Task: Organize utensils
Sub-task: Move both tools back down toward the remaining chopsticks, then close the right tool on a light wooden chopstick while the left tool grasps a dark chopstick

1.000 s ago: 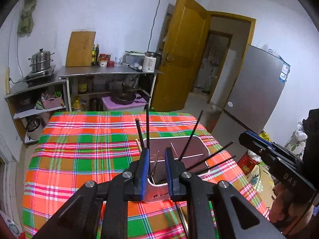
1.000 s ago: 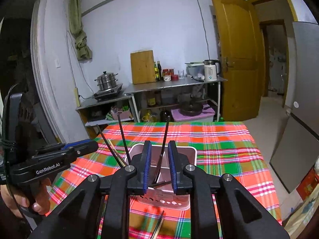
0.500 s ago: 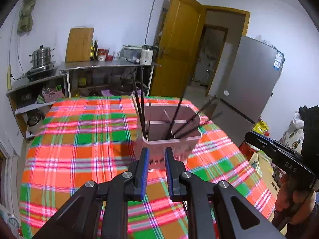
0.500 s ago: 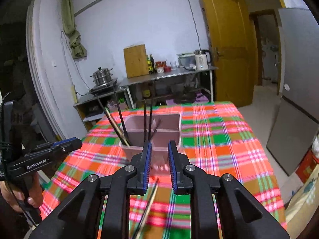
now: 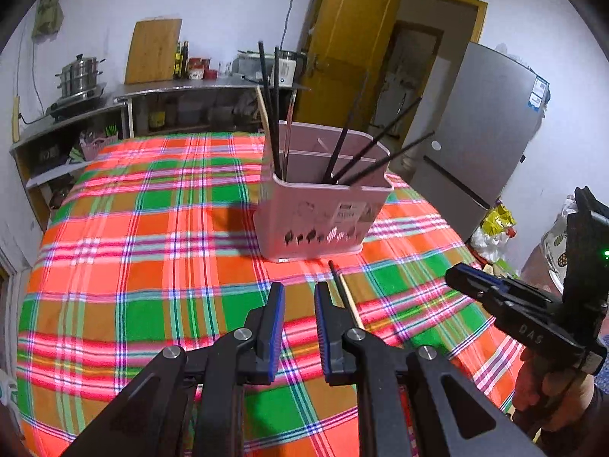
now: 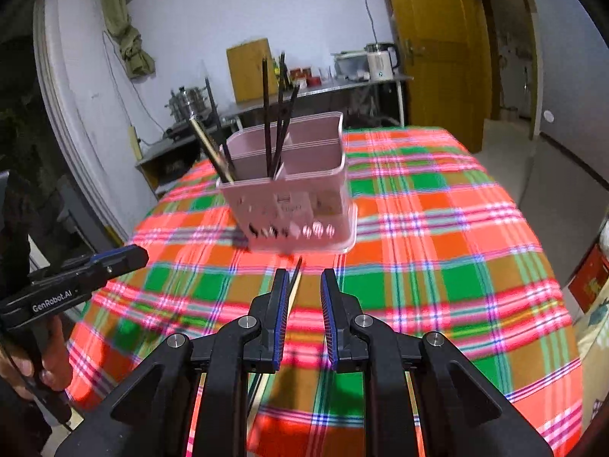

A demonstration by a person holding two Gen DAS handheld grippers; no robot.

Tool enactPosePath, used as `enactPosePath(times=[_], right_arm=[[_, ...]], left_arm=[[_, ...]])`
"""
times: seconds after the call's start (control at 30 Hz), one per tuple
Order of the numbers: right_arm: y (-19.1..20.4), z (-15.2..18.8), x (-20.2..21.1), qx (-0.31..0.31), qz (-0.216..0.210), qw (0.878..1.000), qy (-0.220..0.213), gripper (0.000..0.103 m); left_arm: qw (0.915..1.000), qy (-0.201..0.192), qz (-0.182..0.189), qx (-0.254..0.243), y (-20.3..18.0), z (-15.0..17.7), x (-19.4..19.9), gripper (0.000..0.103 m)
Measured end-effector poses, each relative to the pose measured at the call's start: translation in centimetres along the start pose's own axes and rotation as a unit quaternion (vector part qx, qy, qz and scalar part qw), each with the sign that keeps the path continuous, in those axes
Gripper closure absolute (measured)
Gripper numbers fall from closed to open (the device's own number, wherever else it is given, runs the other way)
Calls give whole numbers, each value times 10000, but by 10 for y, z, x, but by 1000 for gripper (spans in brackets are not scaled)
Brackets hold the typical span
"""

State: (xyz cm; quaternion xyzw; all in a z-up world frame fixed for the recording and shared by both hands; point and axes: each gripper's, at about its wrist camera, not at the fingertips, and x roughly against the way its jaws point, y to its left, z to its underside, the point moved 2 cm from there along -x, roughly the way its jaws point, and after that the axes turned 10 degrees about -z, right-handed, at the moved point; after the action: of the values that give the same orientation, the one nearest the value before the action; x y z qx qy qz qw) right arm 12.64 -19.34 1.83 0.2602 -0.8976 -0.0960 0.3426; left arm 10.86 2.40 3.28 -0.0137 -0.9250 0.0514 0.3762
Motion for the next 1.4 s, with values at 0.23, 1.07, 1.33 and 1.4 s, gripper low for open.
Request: enactPosePath(times=[0.23, 1.07, 1.33, 1.4], right_arm=[[2, 21, -31, -82, -78, 9990, 442, 86], [4, 50, -94, -58, 208, 9912, 1307, 90], [-9, 48, -86, -223, 325, 9913, 1255, 97], [-17, 49, -81, -335, 337, 9914, 1216, 98]], left_arm=[[9997, 229, 3, 73, 5, 15, -15, 88], [9975, 646, 30, 293, 15, 34, -48, 88], [9967, 768, 172, 201, 2, 32, -56, 88], [9962, 827, 238, 159, -6, 30, -62, 88]])
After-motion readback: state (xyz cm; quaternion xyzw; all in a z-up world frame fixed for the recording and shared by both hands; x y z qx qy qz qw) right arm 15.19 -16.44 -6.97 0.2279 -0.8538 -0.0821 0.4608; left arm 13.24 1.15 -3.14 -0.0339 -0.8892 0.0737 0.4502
